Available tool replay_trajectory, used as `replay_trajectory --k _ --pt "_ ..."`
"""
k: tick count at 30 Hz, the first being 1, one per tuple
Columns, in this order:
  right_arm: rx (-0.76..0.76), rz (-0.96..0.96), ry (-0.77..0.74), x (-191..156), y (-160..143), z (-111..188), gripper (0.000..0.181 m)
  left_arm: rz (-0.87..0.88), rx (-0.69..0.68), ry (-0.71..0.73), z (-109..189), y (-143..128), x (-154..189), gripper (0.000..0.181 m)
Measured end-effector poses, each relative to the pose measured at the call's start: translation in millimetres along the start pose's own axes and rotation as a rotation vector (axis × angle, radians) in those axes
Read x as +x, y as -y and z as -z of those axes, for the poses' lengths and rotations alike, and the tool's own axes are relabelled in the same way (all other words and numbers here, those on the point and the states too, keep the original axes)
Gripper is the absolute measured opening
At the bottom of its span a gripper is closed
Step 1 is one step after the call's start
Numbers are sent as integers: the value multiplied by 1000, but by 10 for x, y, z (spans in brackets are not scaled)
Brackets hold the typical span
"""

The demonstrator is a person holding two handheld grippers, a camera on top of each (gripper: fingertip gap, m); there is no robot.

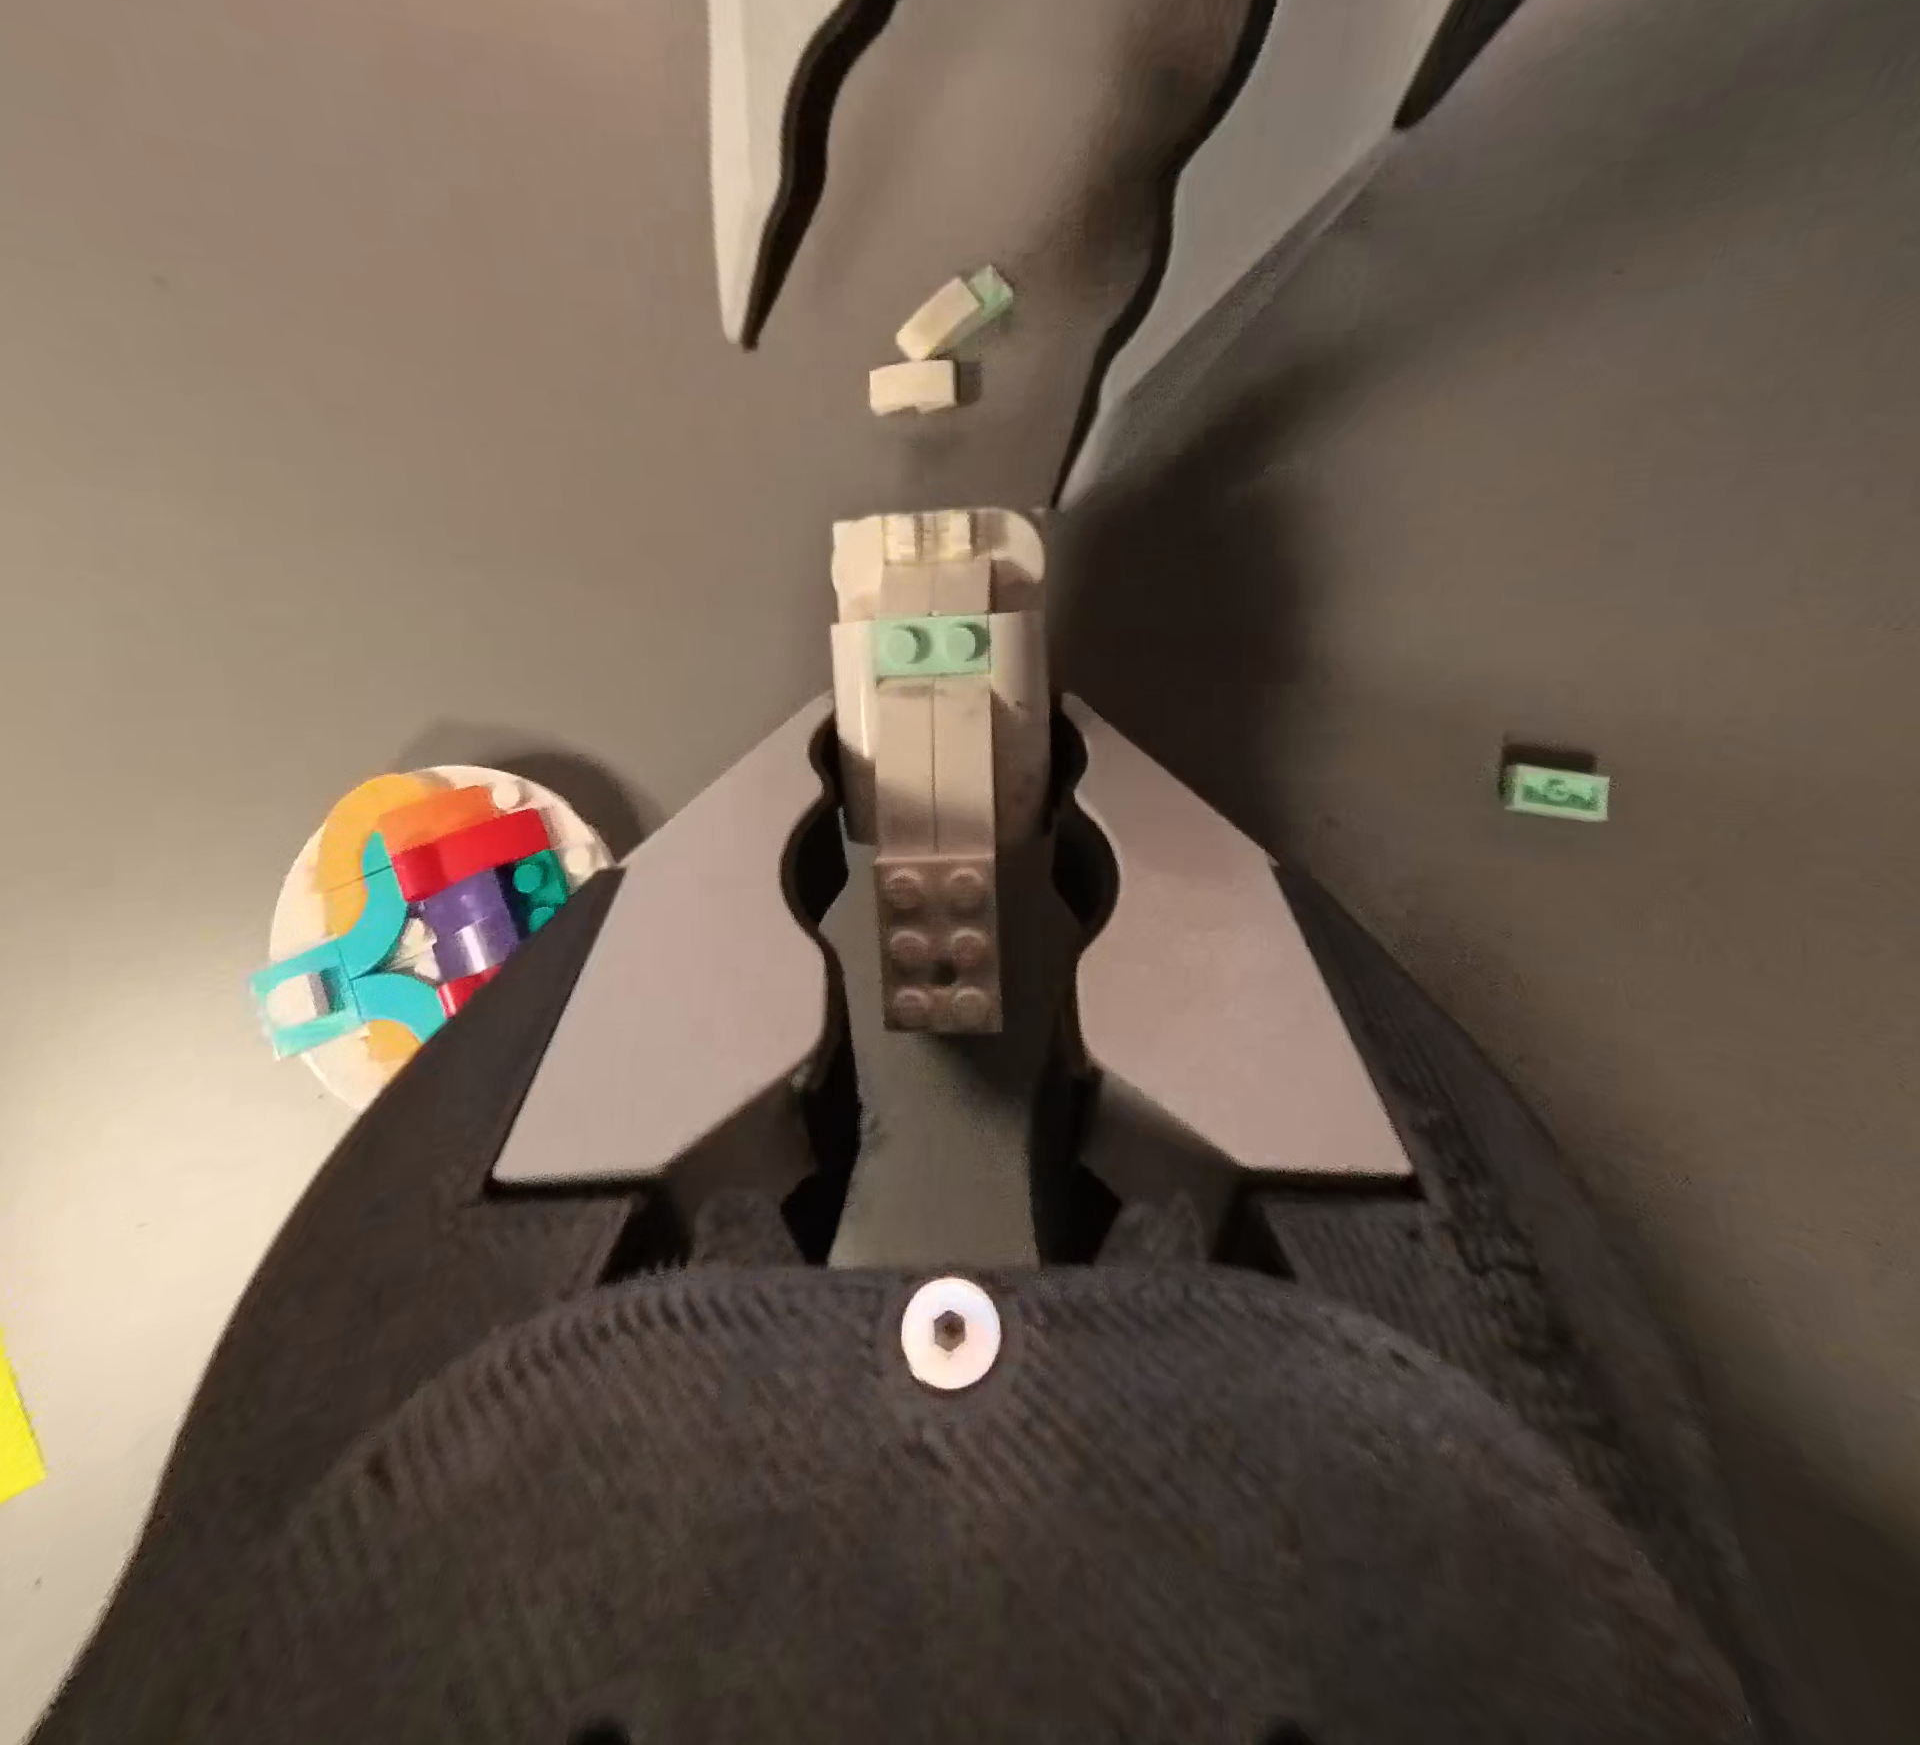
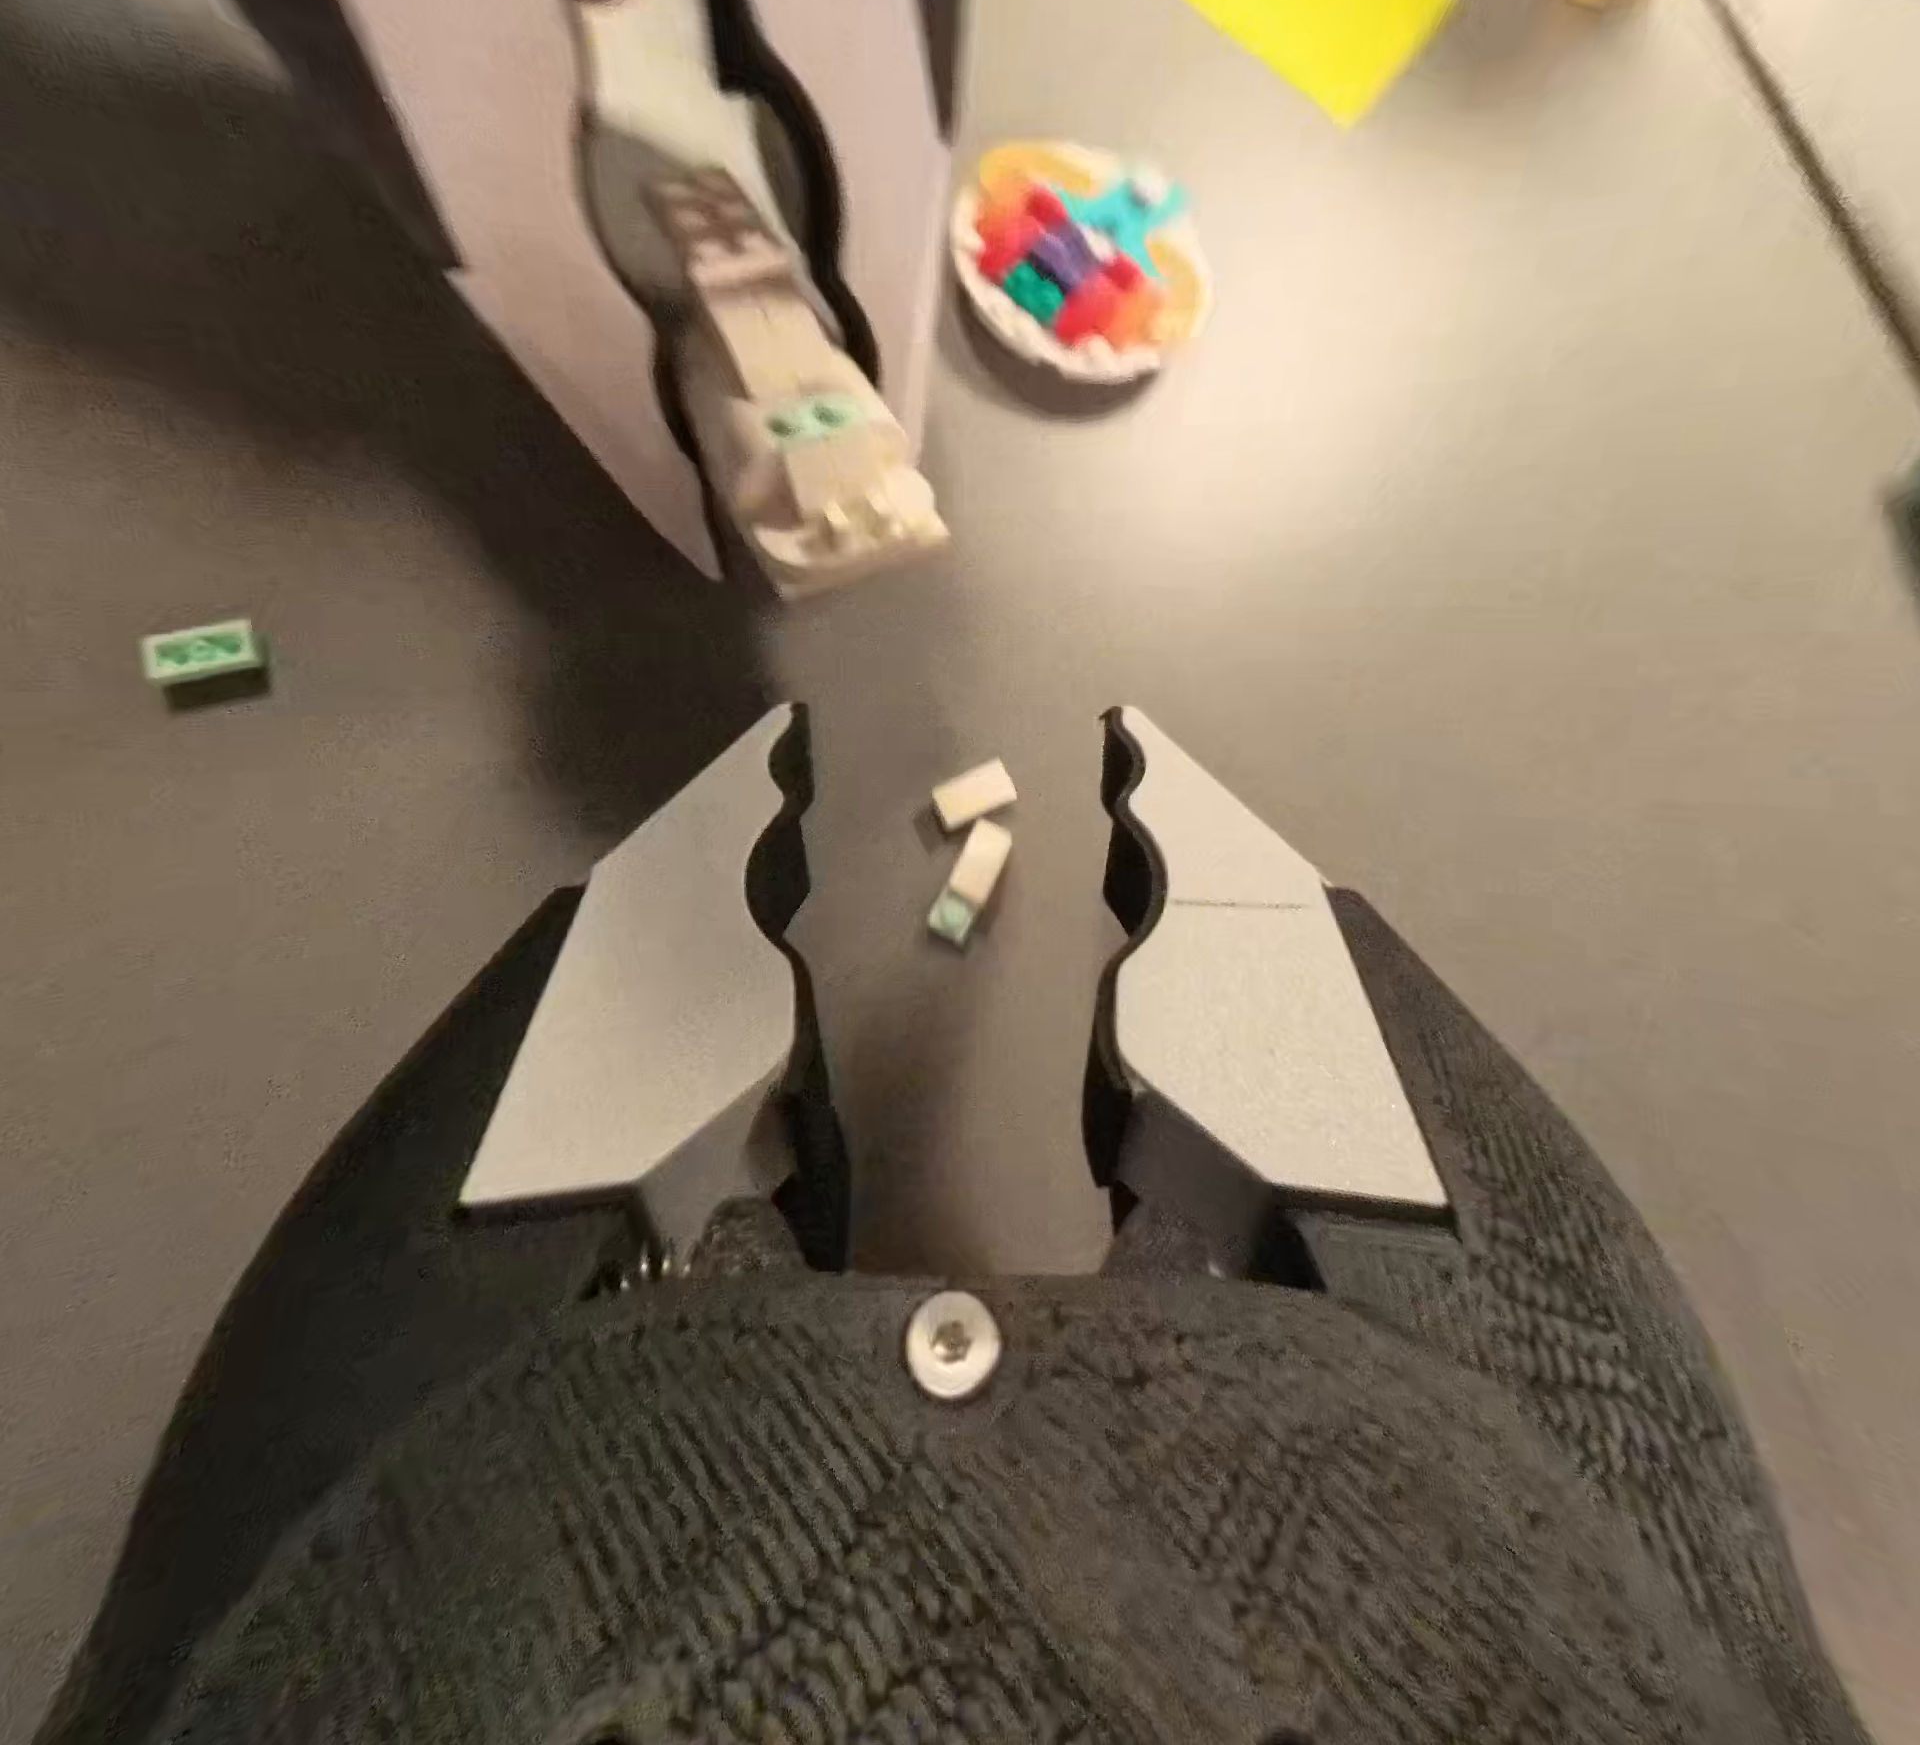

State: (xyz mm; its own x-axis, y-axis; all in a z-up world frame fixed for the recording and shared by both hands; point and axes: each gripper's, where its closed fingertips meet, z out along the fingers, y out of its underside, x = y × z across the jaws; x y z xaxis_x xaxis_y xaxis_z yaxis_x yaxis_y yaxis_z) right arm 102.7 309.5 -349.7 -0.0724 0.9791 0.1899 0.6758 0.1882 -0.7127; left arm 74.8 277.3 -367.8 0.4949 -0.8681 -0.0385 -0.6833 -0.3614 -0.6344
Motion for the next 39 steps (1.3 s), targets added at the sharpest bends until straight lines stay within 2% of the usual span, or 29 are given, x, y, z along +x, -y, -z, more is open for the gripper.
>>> replay_trajectory --k 3,5,7,9,12,13,14,15,17,19,22,25,28,30,32,36,39 --pt "-49 -182 -33 18 -220 20 53 7 -25 -43 -28 23 39 39" --pt "-20 -249 -56 4 -257 33 48 20 -8 -56 -47 42 56 54" --pt "-3 -308 -94 19 -286 56 40 41 -3 -10 -19 30 -13 72" --pt "8 -343 -114 12 -299 69 34 70 41 76 121 61 -105 75" --pt "22 -352 -127 -13 -293 69 29 135 204 141 432 194 -62 72" --pt "22 -362 -134 -11 -294 71 24 156 249 153 521 211 -29 71" --pt "19 -370 -144 -6 -302 77 9 170 295 154 593 224 18 70" --pt "13 -372 -159 2 -315 87 5 181 342 144 654 235 76 67" --pt "-2 -350 -185 -12 -331 115 6 204 440 121 744 267 185 57" --pt "9 -239 -194 -129 -242 162 5 199 525 78 799 306 337 48" --pt "109 -35 -187 -429 127 241 5 178 515 52 756 234 514 46" --pt "301 314 -333 -707 709 410 5 247 520 -42 732 193 689 49" --pt "346 577 -443 -948 1055 465 5 333 680 -195 942 272 838 46" --pt "347 683 -463 -1069 1173 439 5 378 807 -313 1158 317 906 40" --pt "357 754 -467 -1165 1262 403 5 401 879 -367 1303 290 907 29" --pt "342 829 -431 -1297 1311 281 5 371 883 -346 1372 170 917 8" --pt "331 834 -397 -1353 1301 217 5 354 834 -337 1355 81 935 7"
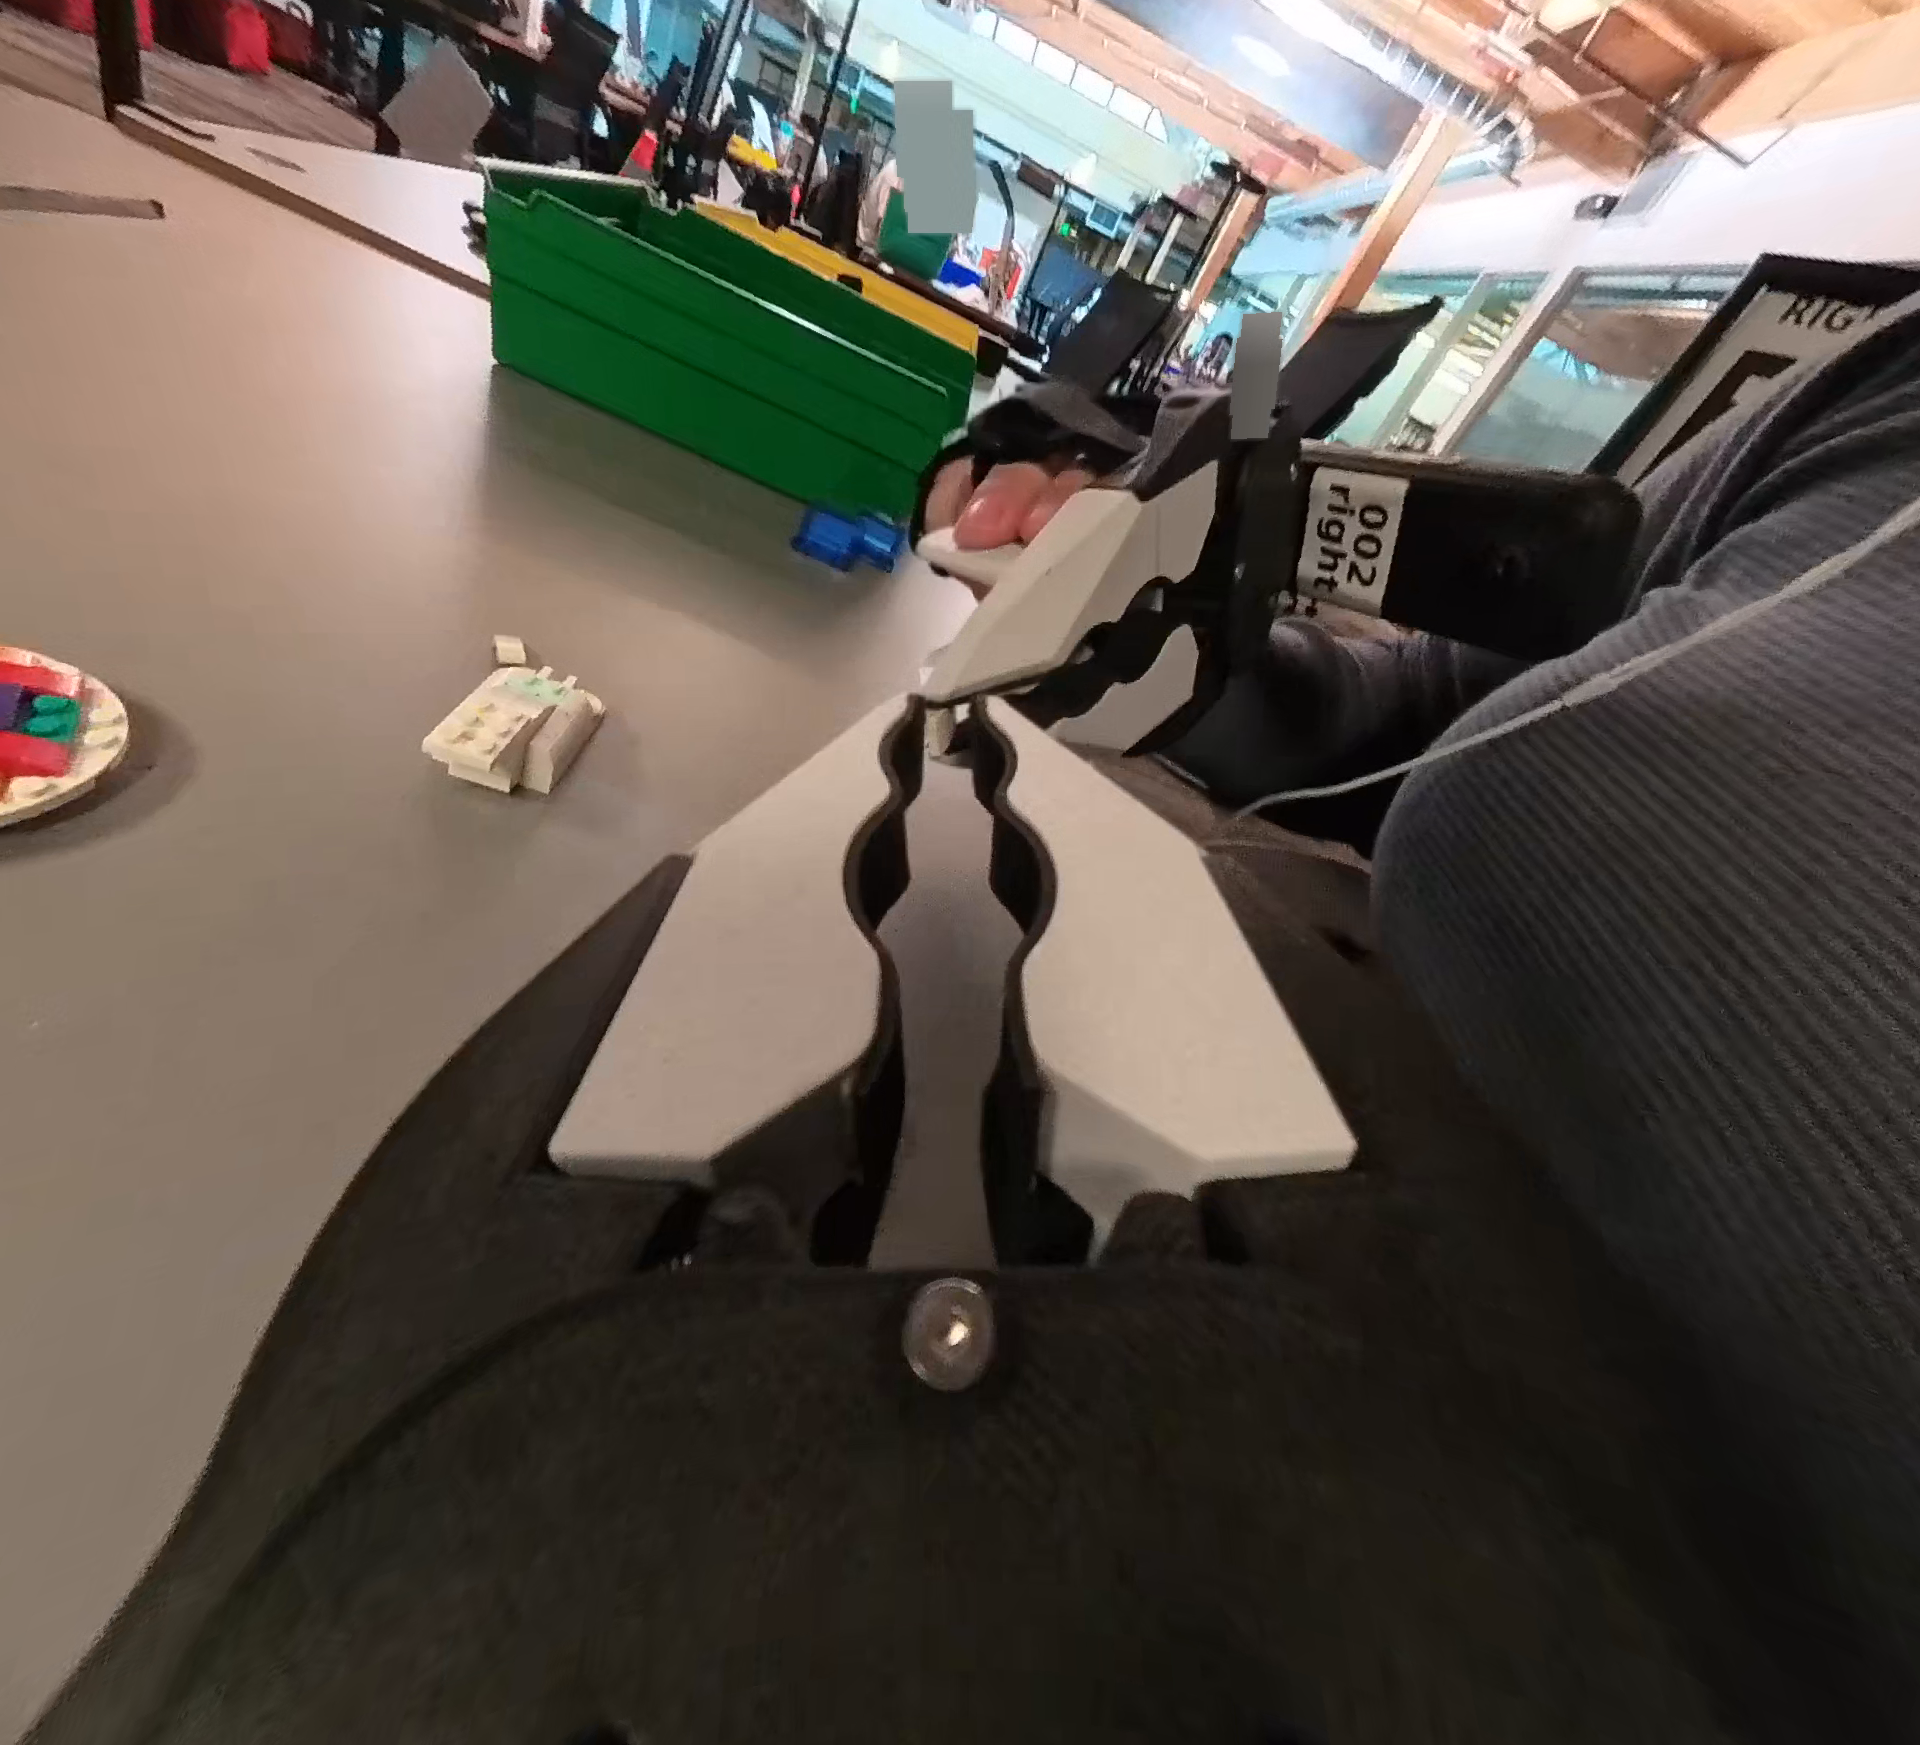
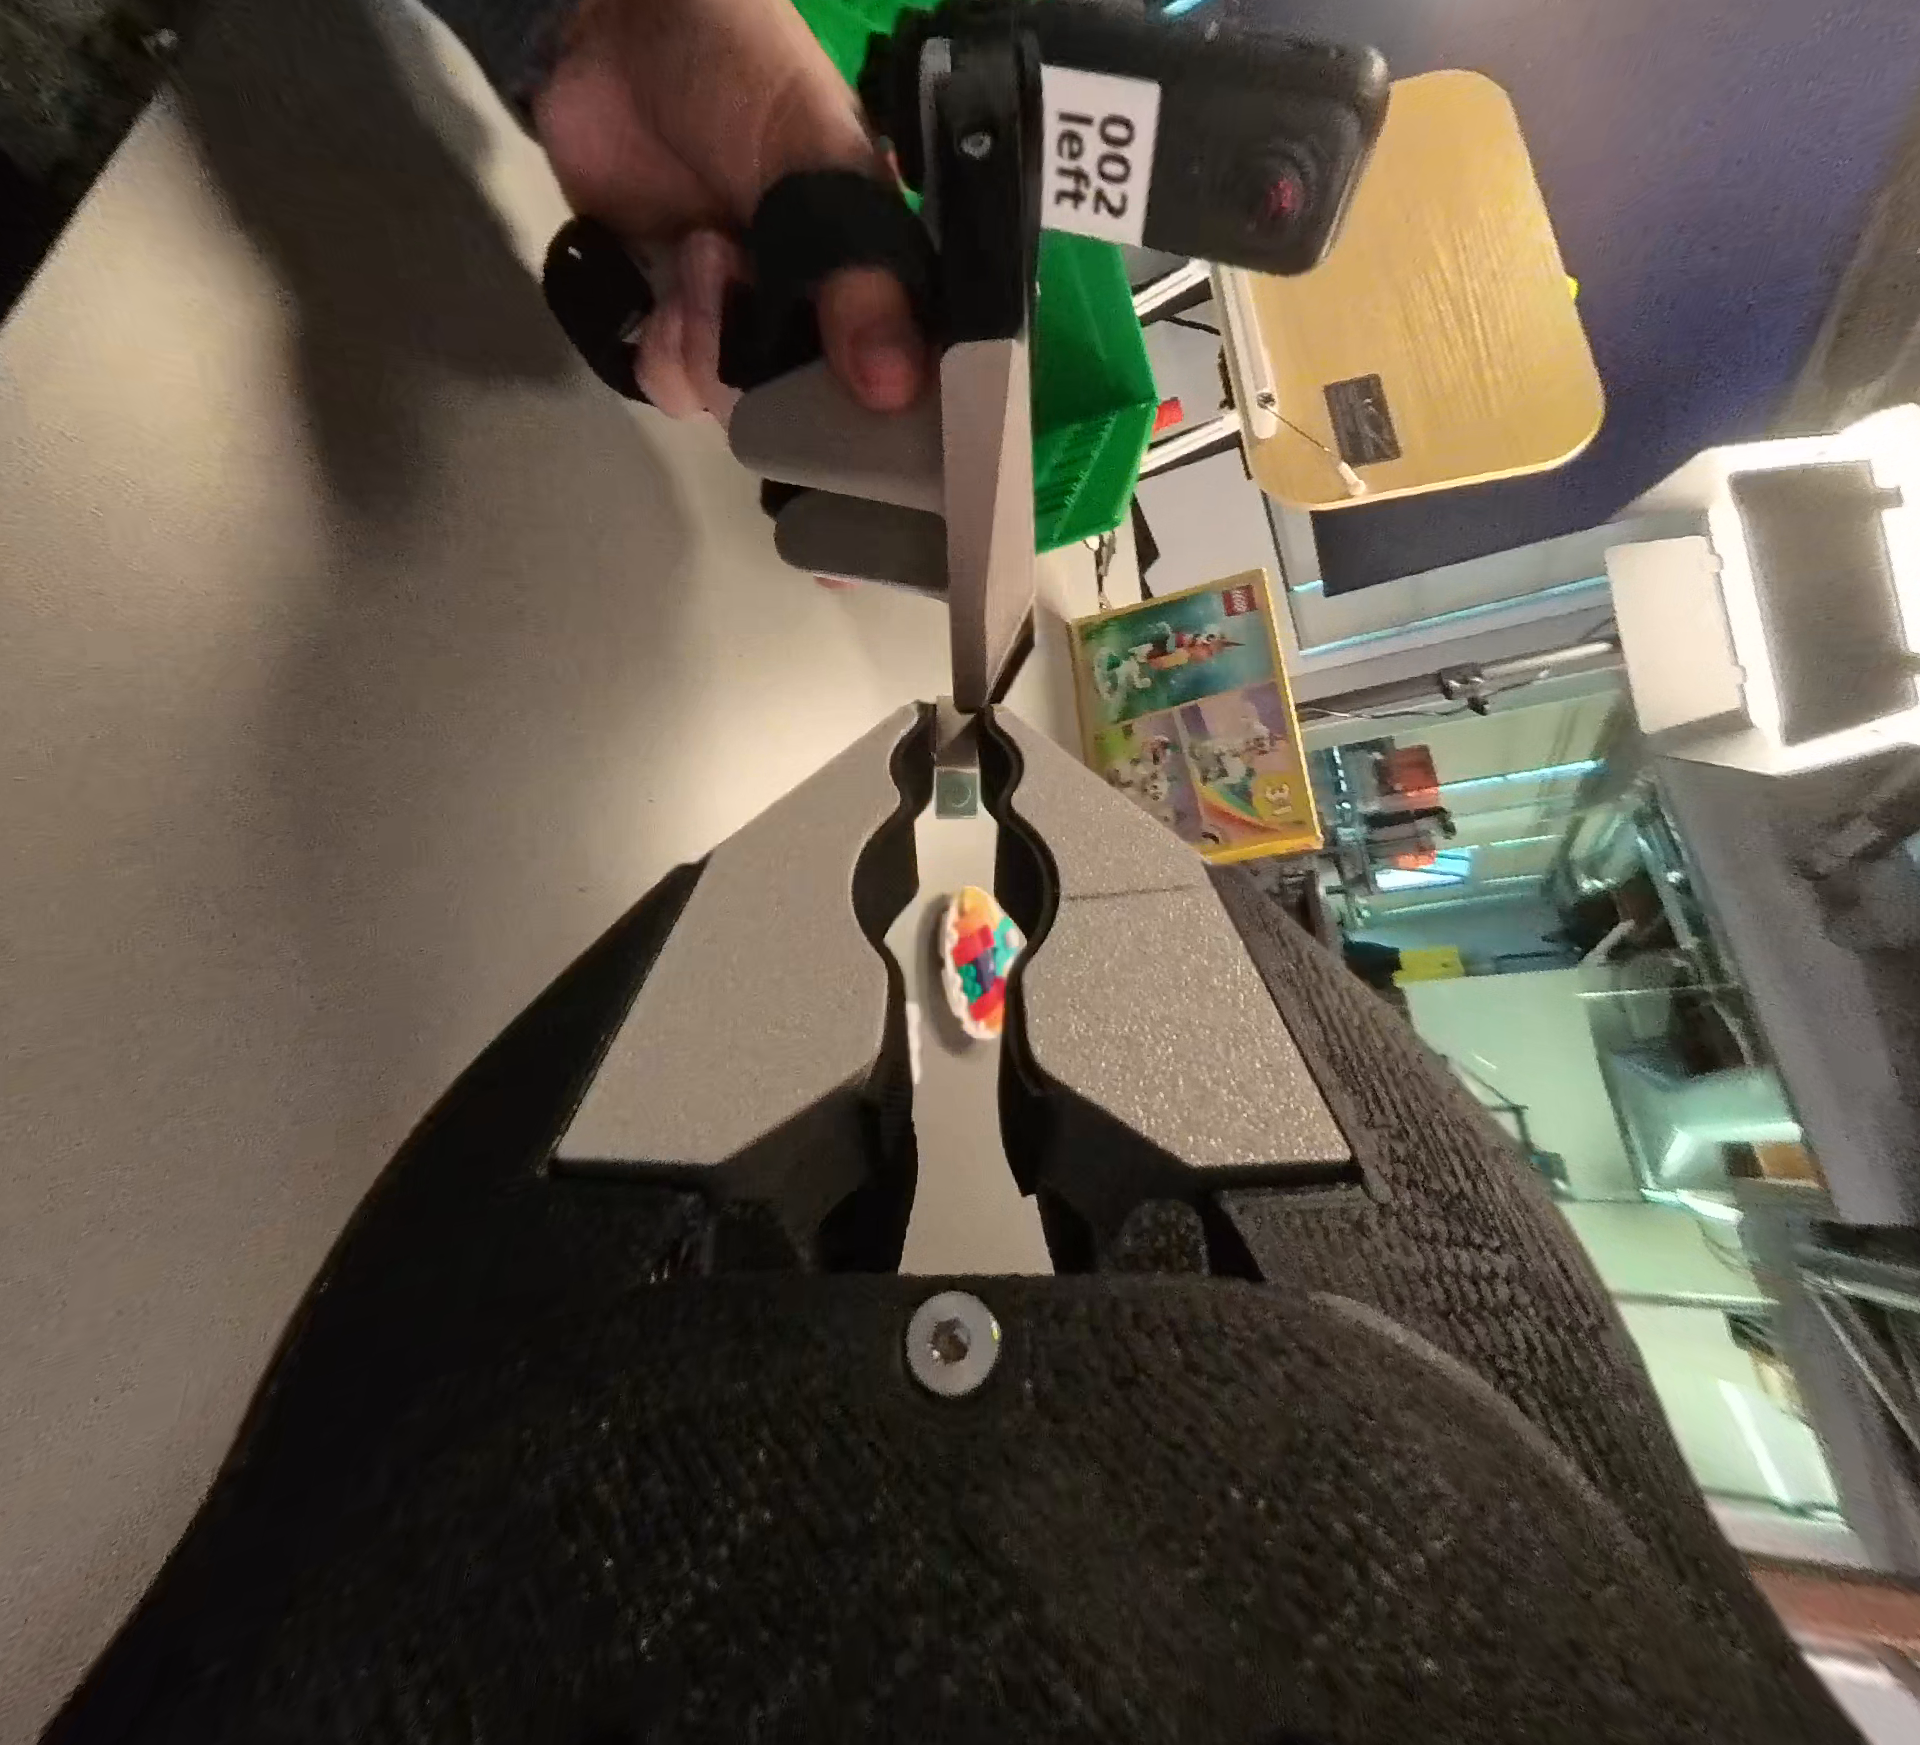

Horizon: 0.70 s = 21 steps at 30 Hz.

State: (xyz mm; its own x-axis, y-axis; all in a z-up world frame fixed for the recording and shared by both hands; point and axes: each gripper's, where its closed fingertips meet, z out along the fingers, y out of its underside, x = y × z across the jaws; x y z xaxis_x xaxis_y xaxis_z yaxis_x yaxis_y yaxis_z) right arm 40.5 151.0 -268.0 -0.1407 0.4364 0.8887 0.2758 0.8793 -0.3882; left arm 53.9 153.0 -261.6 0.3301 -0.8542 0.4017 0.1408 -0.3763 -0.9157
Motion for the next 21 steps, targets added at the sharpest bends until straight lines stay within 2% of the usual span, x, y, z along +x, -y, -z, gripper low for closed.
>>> replay_trajectory --k 3,5,7,8,9,10,12,15,17,21 --pt "8 -8 19 -46 25 -20 5 29 -40 -19 38 -55 9 8" --pt "17 -5 22 -47 46 -22 5 38 -42 -12 40 -71 -6 17" --pt "18 -2 37 -60 53 -25 5 18 -53 -32 26 -100 28 4" --pt "16 -4 53 -83 45 -25 6 -7 -61 -19 20 -115 15 4" --pt "14 -26 61 -93 35 -23 13 -54 -89 -14 17 -150 19 4" --pt "-2 -72 58 -72 -6 -18 29 -117 -110 12 15 -169 1 4" --pt "-45 -238 129 -90 -125 11 41 -248 -147 72 12 -190 -41 4" --pt "-73 -429 304 -200 -173 76 22 -387 -165 95 -19 -180 -12 4" --pt "-88 -418 345 -213 -186 103 9 -448 -194 87 -60 -220 13 4" --pt "-125 -400 456 -298 -203 160 4 -497 -245 83 -129 -308 15 4"
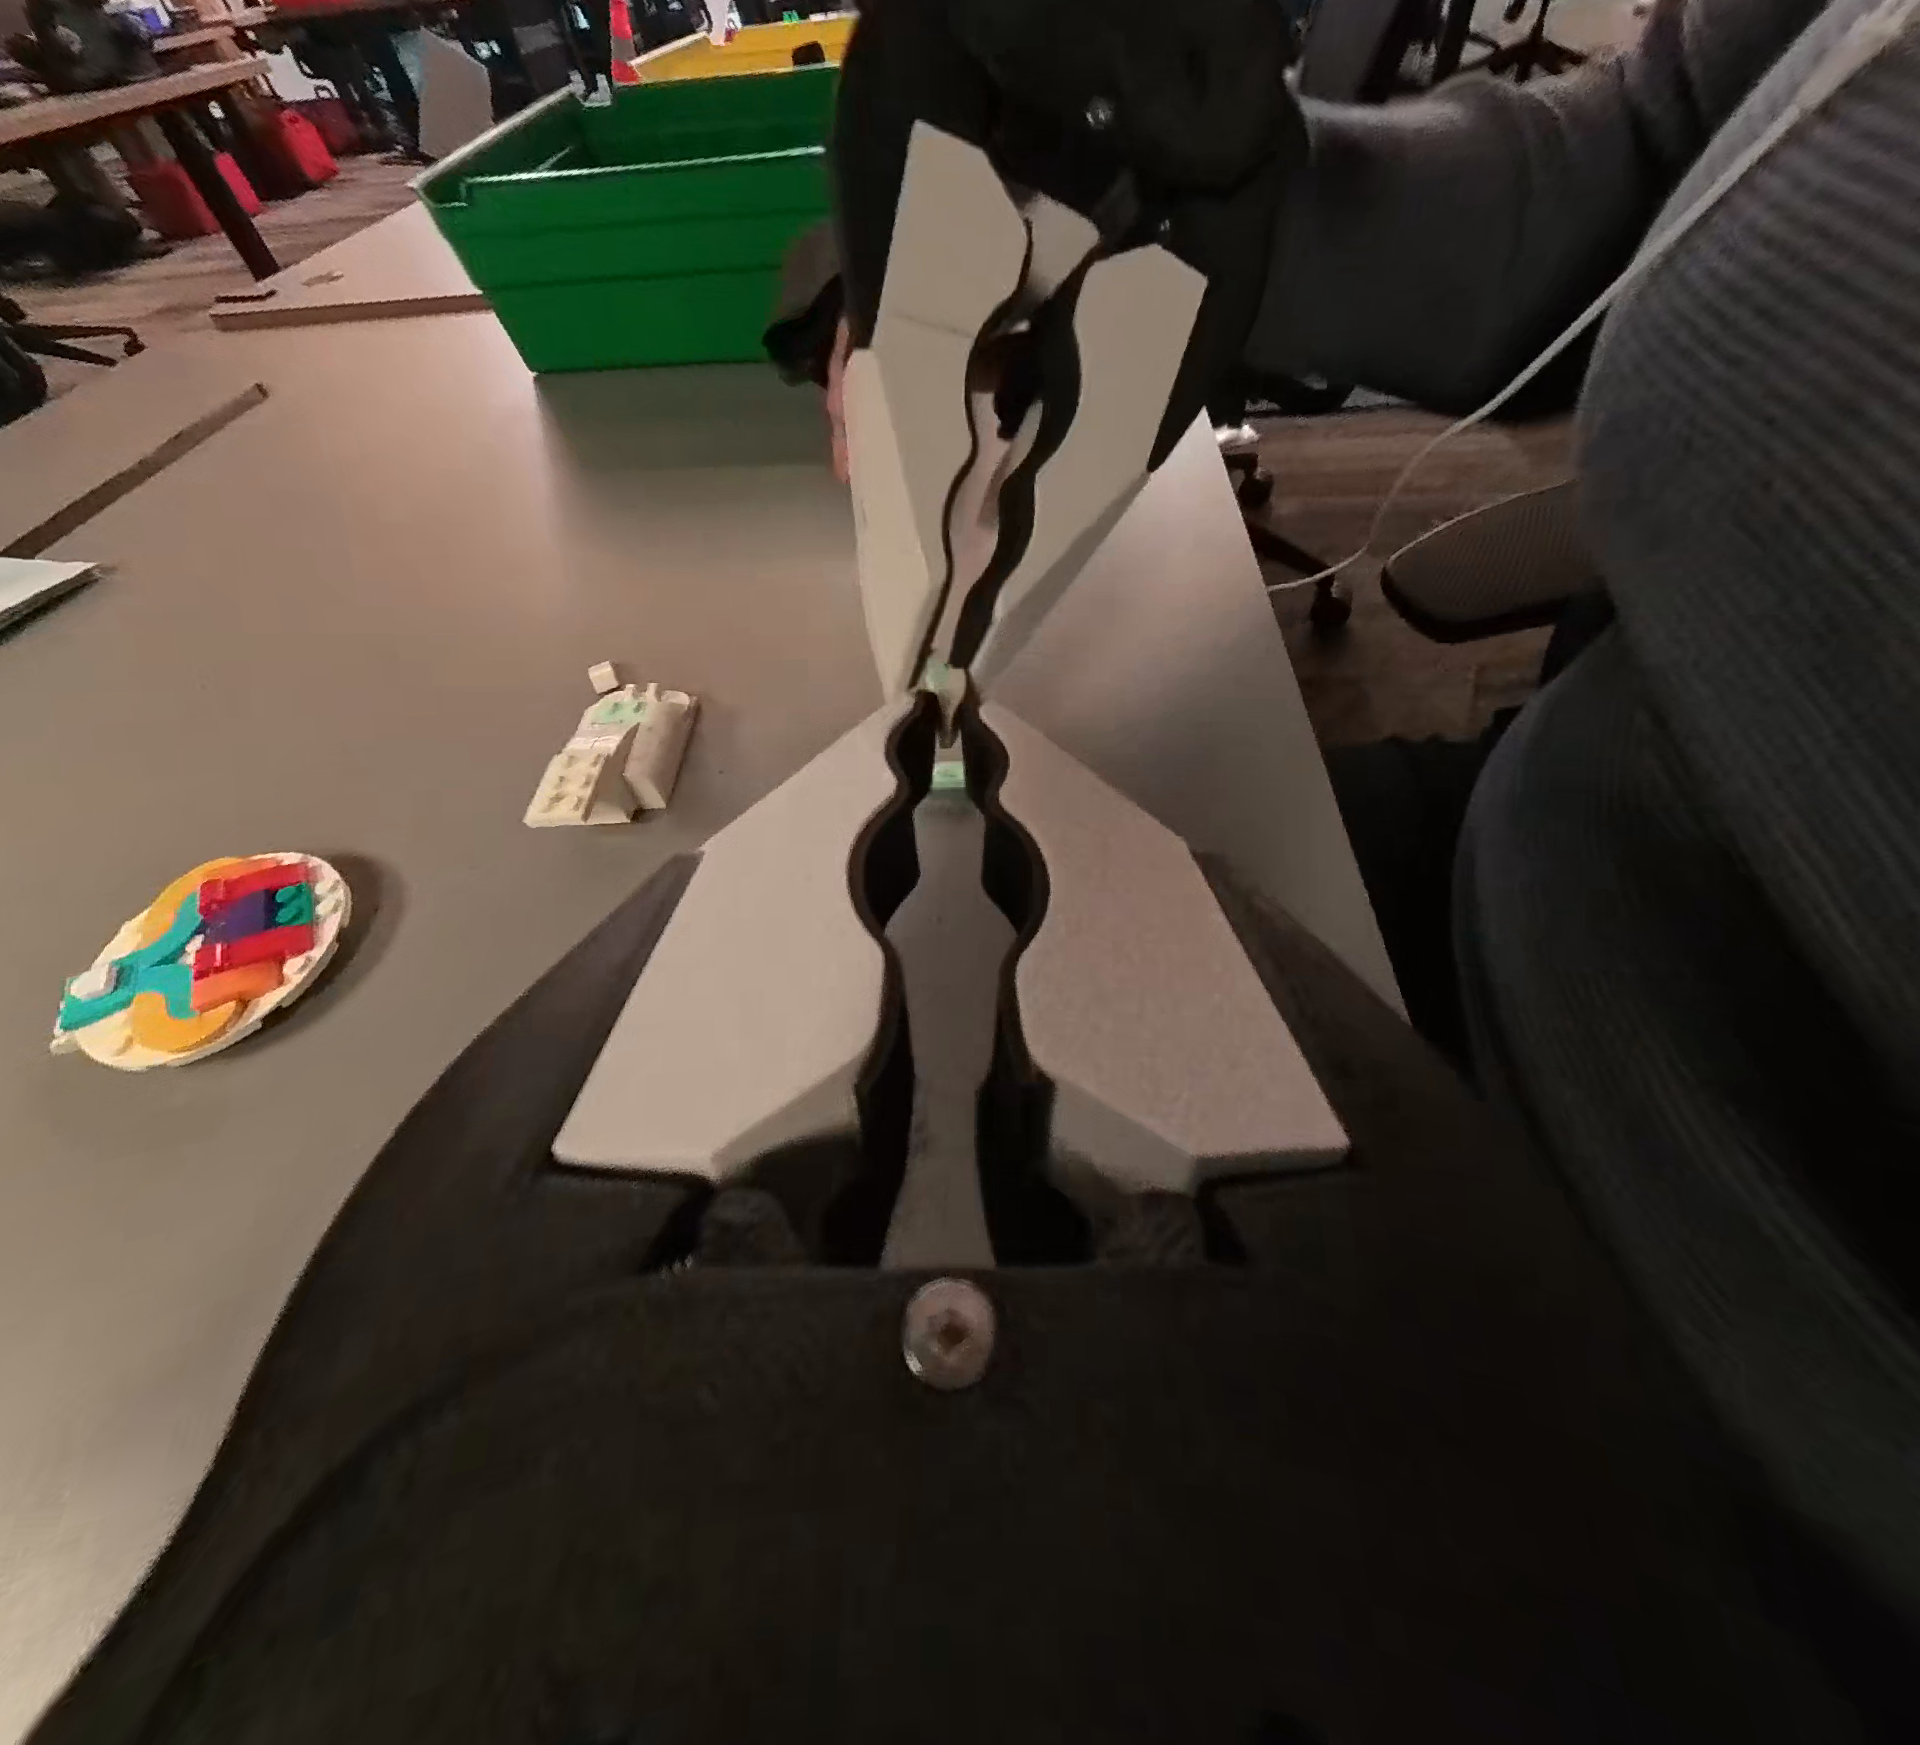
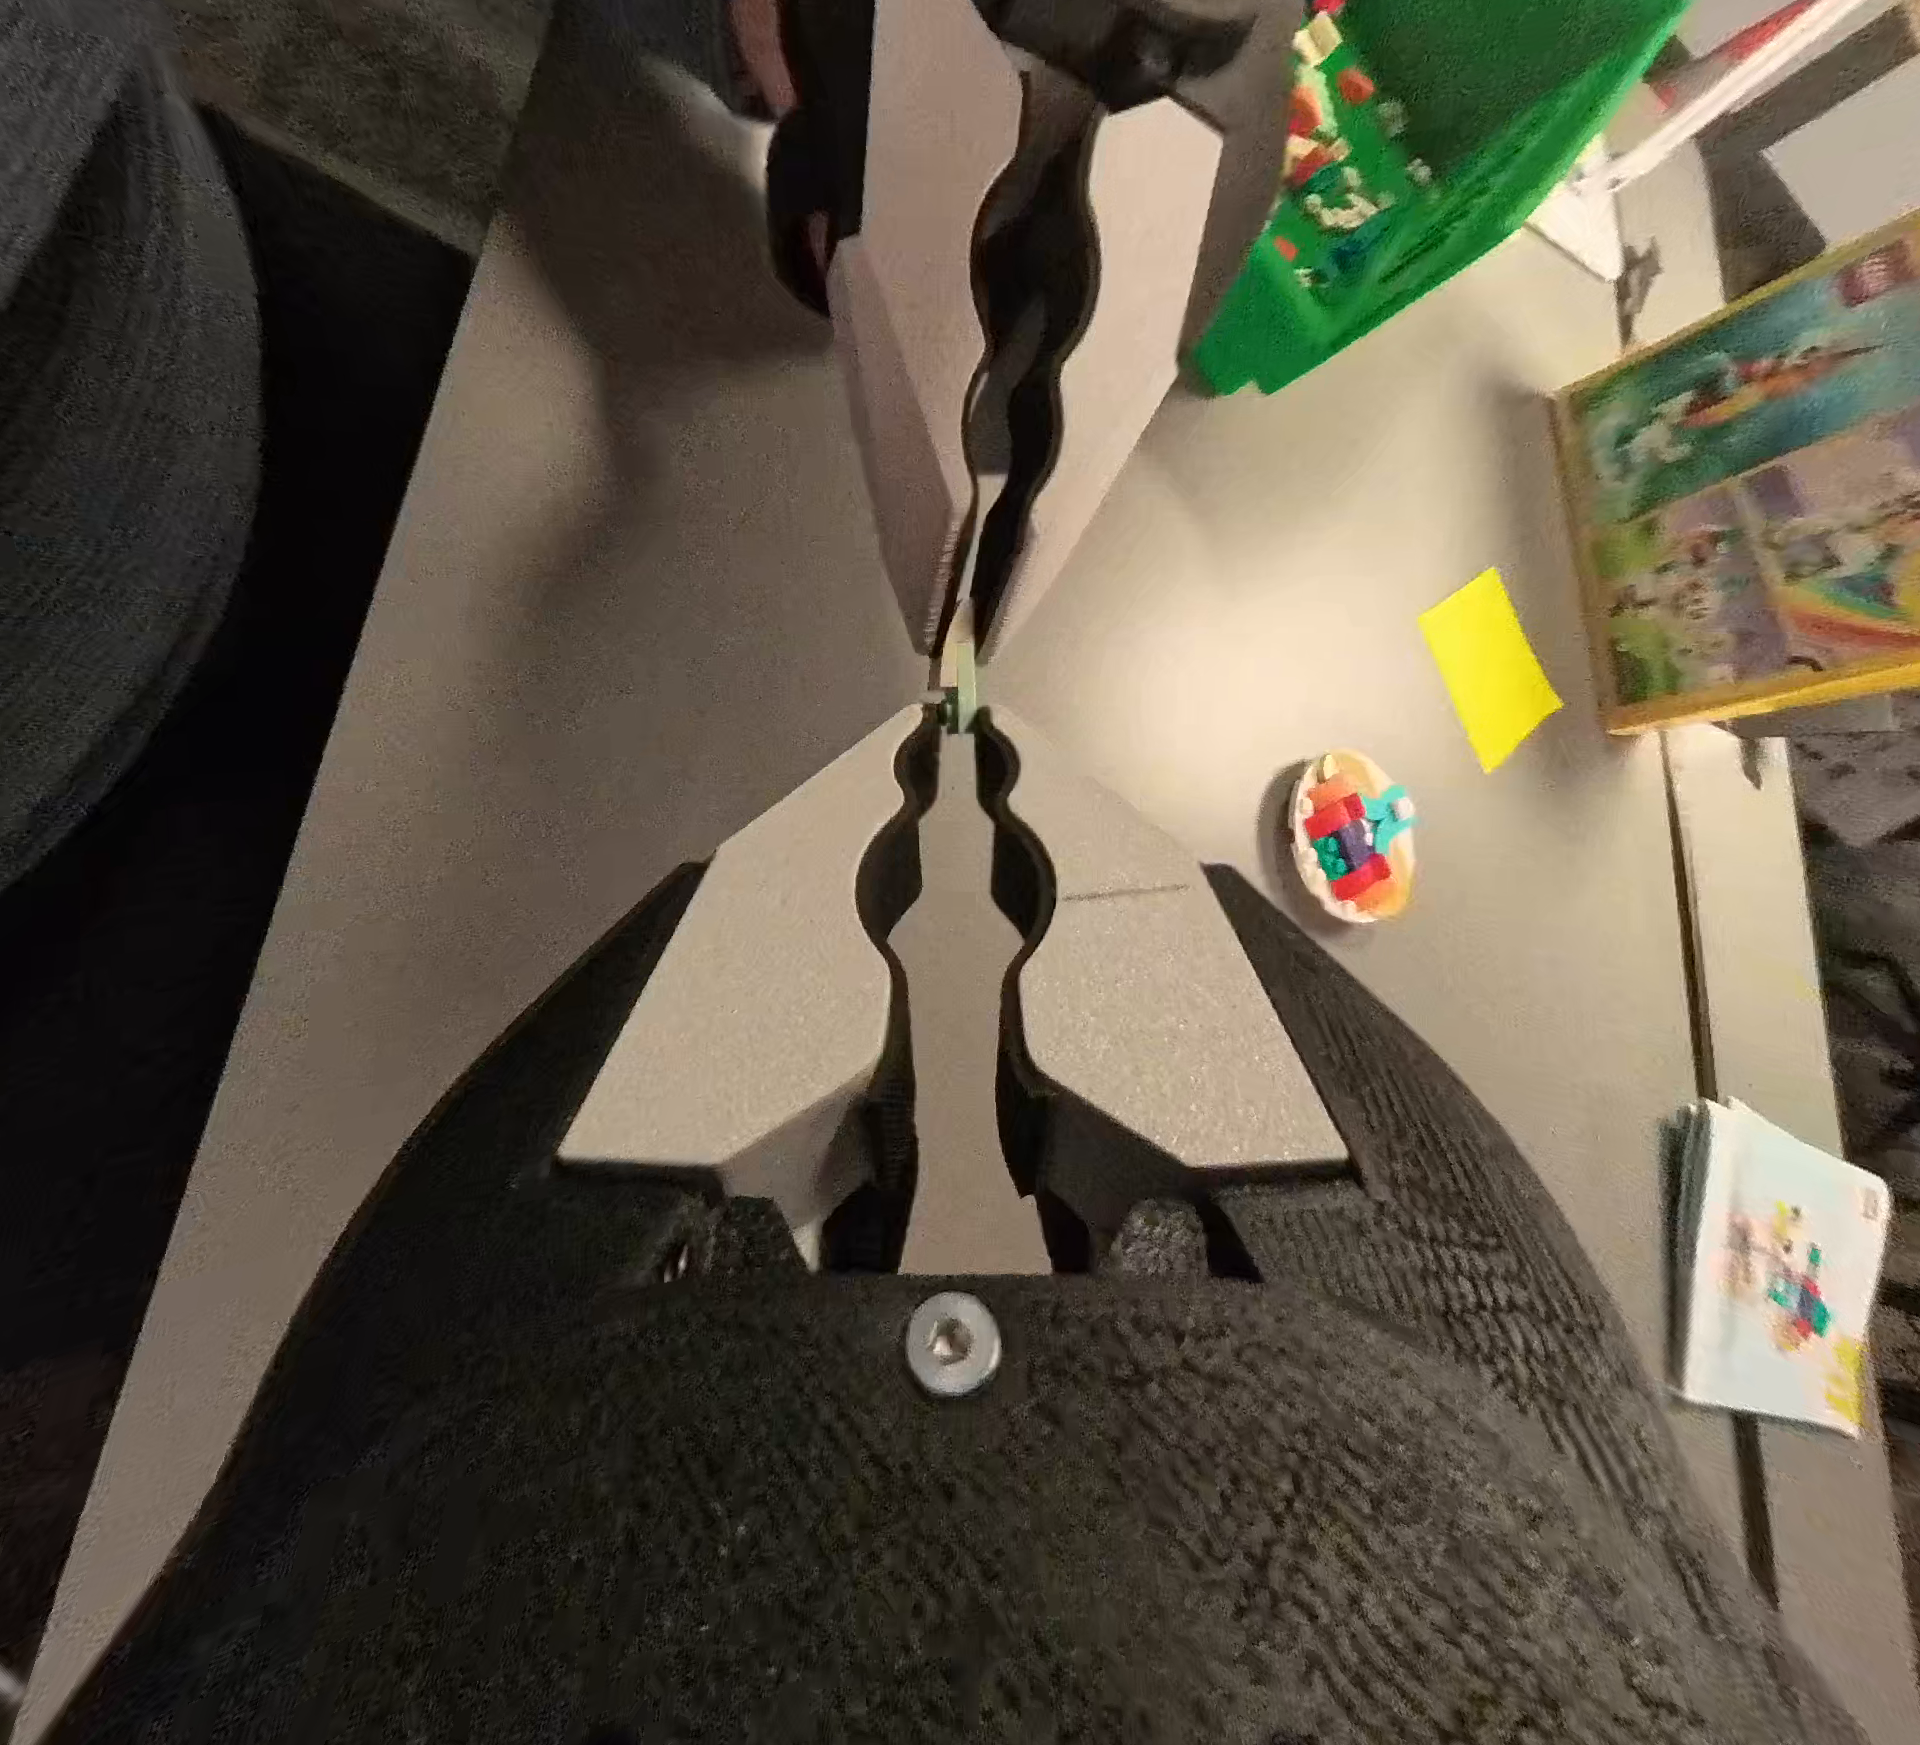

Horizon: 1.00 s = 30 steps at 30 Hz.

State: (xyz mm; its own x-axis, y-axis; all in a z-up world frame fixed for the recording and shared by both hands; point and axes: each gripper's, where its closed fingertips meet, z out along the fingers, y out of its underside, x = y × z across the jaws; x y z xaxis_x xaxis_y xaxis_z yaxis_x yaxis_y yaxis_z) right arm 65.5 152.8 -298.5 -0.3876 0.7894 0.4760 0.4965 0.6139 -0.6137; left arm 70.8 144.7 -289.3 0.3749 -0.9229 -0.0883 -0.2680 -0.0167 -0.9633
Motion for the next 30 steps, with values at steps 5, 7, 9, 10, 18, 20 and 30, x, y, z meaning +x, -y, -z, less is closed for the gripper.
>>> replay_trajectory --k 5,7,9,10,18,20,30 --pt "-30 -96 -29 94 -49 -9 2 -107 -29 106 -28 -6 -75 4" --pt "7 -200 -123 241 -38 3 2 -202 -39 254 -3 54 -203 4" --pt "53 -295 -205 351 -22 26 2 -272 -47 373 8 112 -288 4" --pt "74 -332 -237 384 -17 32 2 -309 -51 415 14 135 -315 3" --pt "78 -415 -319 341 -100 -41 2 -583 -195 418 -15 19 -316 3" --pt "101 -454 -298 315 -94 -53 2 -577 -200 375 -7 3 -291 3" --pt "171 -637 -448 681 -343 387 0 -664 -333 262 -36 -435 -26 3"
